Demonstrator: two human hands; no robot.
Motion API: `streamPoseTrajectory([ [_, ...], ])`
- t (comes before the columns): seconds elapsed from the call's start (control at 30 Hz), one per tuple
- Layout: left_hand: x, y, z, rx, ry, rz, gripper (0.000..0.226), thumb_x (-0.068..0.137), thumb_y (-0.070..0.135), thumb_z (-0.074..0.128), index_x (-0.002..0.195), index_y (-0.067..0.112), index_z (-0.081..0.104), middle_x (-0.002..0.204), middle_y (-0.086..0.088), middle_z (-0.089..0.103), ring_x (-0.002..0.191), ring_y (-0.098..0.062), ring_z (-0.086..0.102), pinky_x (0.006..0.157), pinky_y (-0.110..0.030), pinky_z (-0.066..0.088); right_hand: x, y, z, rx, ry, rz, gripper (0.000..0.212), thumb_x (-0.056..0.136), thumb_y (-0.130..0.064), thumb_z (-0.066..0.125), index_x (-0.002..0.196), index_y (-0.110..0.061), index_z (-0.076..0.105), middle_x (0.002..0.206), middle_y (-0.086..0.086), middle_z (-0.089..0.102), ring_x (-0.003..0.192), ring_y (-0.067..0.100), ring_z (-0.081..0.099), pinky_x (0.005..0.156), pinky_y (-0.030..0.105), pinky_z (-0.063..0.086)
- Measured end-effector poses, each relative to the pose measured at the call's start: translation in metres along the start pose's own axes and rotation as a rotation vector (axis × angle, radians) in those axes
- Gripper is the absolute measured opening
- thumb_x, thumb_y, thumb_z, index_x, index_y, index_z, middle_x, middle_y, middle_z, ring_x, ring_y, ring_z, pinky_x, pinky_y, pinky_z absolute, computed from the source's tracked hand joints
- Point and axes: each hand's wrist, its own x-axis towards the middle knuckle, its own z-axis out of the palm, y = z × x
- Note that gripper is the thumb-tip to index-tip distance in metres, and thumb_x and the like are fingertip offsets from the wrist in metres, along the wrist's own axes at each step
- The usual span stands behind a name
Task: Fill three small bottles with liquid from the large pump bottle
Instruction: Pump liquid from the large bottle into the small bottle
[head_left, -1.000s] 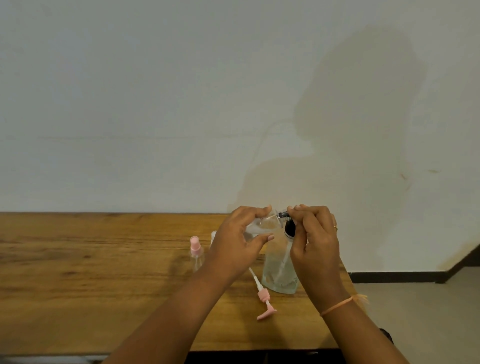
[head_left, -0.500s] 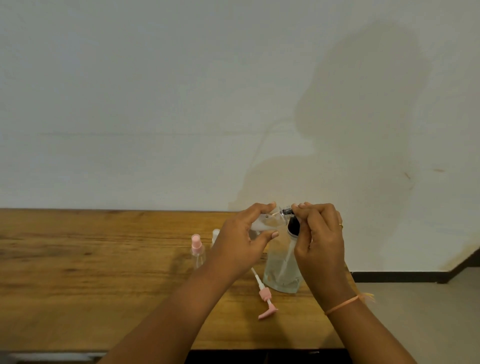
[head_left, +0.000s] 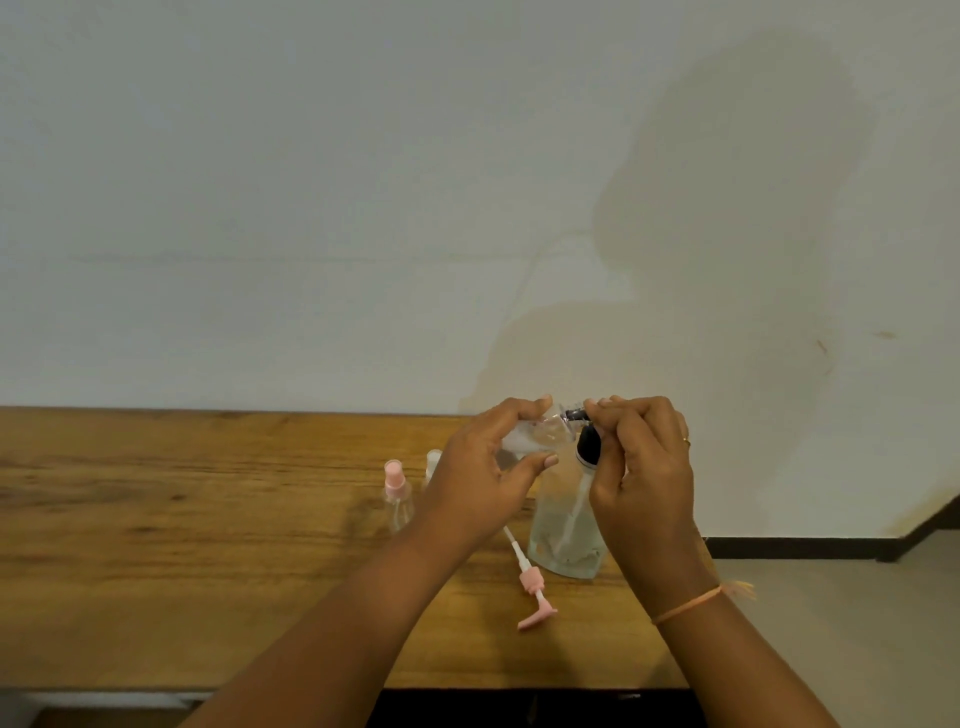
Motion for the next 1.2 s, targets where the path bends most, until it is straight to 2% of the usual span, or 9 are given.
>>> streamPoseTrajectory([
  [0.13,-0.003,-0.004,0.003,0.006,0.003,-0.022,0.04,0.08,0.018,0.072,0.104,0.044,0.053,0.119,0.019,0.058,0.114,0.002,0.053,0.091,-0.016,0.046,-0.004,0.004,0.004,0.003,0.0,-0.002,0.02,0.079,0.005,0.056,0.095,0.0,0.066,0.089,0.012,0.058,0.086,0.022,0.051,0.069,0.027,0.048],
  [0.33,-0.009,0.001,0.003,0.039,0.056,0.066,0.044,0.082,0.023,0.069,0.111,0.048,0.049,0.115,0.023,0.058,0.112,0.0,0.055,0.093,-0.026,0.049,-0.001,-0.008,-0.005,-0.007,0.031,0.018,0.02,0.077,0.007,0.058,0.094,0.0,0.066,0.09,0.011,0.058,0.091,0.013,0.046,0.078,0.009,0.035],
  [0.47,-0.008,0.001,0.004,0.04,0.072,0.07,0.042,0.082,0.024,0.069,0.109,0.049,0.048,0.113,0.03,0.054,0.114,0.005,0.052,0.094,-0.023,0.048,0.001,-0.011,-0.004,-0.015,0.035,0.014,0.021,0.078,0.002,0.055,0.095,0.0,0.066,0.09,0.012,0.058,0.088,0.017,0.048,0.072,0.021,0.043],
  [0.63,-0.008,-0.006,0.008,0.051,0.049,0.039,0.044,0.082,0.021,0.069,0.109,0.048,0.046,0.112,0.027,0.054,0.111,0.006,0.051,0.092,-0.02,0.048,-0.004,-0.001,0.004,-0.032,0.015,-0.016,0.021,0.078,0.005,0.055,0.096,0.0,0.066,0.09,0.013,0.058,0.089,0.02,0.05,0.069,0.033,0.05],
  [0.73,-0.011,-0.006,0.009,0.053,0.038,0.026,0.046,0.083,0.022,0.068,0.11,0.05,0.044,0.112,0.027,0.052,0.111,0.006,0.05,0.091,-0.019,0.048,-0.006,0.002,0.003,-0.041,0.003,-0.016,0.023,0.076,0.01,0.06,0.096,0.0,0.066,0.09,0.013,0.059,0.089,0.022,0.052,0.071,0.029,0.047],
  [0.9,-0.009,-0.001,0.008,0.066,0.071,0.083,0.044,0.084,0.026,0.067,0.112,0.052,0.045,0.109,0.03,0.054,0.109,0.002,0.053,0.091,-0.027,0.05,-0.001,-0.005,0.0,-0.025,0.043,0.021,0.022,0.079,0.002,0.054,0.097,-0.001,0.066,0.091,0.011,0.058,0.09,0.017,0.049,0.075,0.017,0.039],
  [1.0,-0.007,0.001,0.006,0.056,0.077,0.096,0.041,0.082,0.031,0.065,0.111,0.052,0.047,0.112,0.028,0.057,0.11,-0.001,0.055,0.092,-0.031,0.05,0.001,-0.007,-0.003,-0.038,0.042,0.005,0.022,0.079,0.002,0.054,0.097,-0.001,0.067,0.091,0.011,0.058,0.089,0.018,0.049,0.074,0.021,0.04],
  [1.1,-0.005,-0.001,0.005,0.063,0.072,0.097,0.037,0.082,0.029,0.066,0.106,0.05,0.048,0.112,0.037,0.054,0.113,0.004,0.053,0.094,-0.029,0.049,0.0,-0.006,0.001,-0.04,0.041,0.008,0.023,0.078,0.004,0.055,0.098,-0.001,0.066,0.09,0.012,0.057,0.087,0.02,0.05,0.071,0.023,0.04],
  [1.2,-0.005,-0.006,0.007,0.068,0.056,0.076,0.04,0.083,0.021,0.069,0.102,0.048,0.047,0.112,0.033,0.053,0.112,0.003,0.053,0.093,-0.025,0.049,-0.003,-0.001,0.005,-0.034,0.019,-0.006,0.024,0.077,0.009,0.058,0.098,0.0,0.065,0.09,0.013,0.057,0.087,0.02,0.048,0.068,0.03,0.046],
])
